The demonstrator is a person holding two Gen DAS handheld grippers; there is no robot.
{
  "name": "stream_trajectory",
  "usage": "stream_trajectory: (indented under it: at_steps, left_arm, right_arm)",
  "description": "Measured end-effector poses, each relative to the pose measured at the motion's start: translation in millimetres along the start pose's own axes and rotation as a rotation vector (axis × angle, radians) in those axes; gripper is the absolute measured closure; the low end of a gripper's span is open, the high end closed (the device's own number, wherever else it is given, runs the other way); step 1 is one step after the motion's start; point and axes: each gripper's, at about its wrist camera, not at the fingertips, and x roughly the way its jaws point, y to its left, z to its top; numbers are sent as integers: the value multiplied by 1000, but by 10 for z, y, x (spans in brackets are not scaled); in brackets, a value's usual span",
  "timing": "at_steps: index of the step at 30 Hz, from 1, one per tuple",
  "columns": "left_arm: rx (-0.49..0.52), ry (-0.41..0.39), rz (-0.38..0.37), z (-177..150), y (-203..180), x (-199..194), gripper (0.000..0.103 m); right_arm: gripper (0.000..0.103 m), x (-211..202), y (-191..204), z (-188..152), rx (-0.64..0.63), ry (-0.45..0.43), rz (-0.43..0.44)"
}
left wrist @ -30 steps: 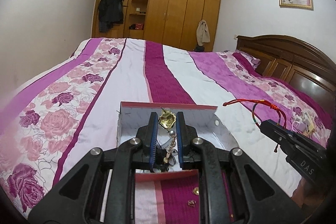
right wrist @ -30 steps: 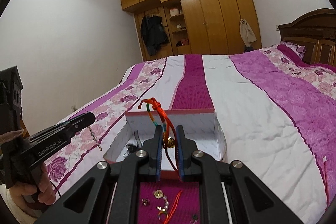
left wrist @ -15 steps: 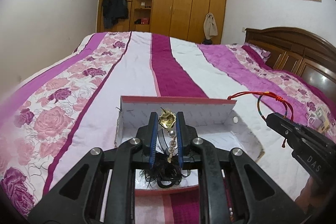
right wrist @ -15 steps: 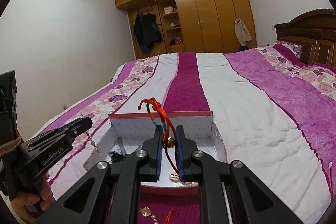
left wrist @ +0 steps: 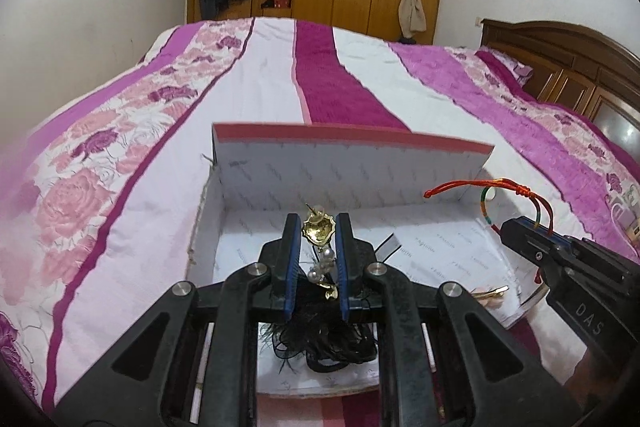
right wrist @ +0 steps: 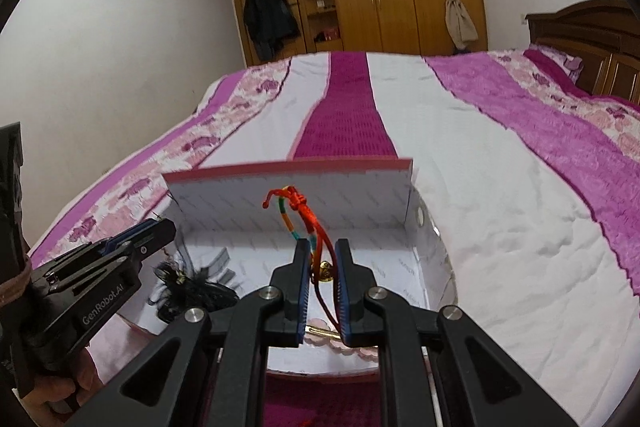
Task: Organize jewelry
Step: 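Carry the earring and red bracelet into the shoebox and open both tools, then withdraw both tools from the shoebox back toward the remaining jewelry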
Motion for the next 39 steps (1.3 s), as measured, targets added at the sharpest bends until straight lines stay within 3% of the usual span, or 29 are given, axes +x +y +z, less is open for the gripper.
stream_trajectory:
  at_steps: [8, 12, 13, 15, 17, 20, 26, 39]
  left_arm:
    - [-12, 68, 10, -45, 44, 149, 92]
    - [-35, 90, 30, -36, 79, 186, 61]
    - [-38, 92, 35, -36, 86, 182, 58]
    - [-38, 105, 34, -33, 95, 182, 58]
    - [-37, 118, 34, -27, 93, 171, 58]
    - [-34, 119, 26, -6, 91, 118, 58]
    - [-34, 80, 18, 53, 96, -104, 58]
    - [-39, -32, -2, 40, 136, -751, 58]
  right_arm:
    - [88, 238, -88, -109, 27, 93, -31]
    - [88, 333, -131, -138, 56, 142, -22]
    - [87, 345, -130, -133, 54, 148, -24]
    - [77, 343, -111, -128, 51, 152, -11]
    - [57, 334, -82, -114, 49, 153, 5]
    - [50, 280, -61, -83, 63, 147, 17]
    - [48, 119, -58, 5, 77, 124, 45]
    - [47, -591, 44, 30, 61, -15, 67]
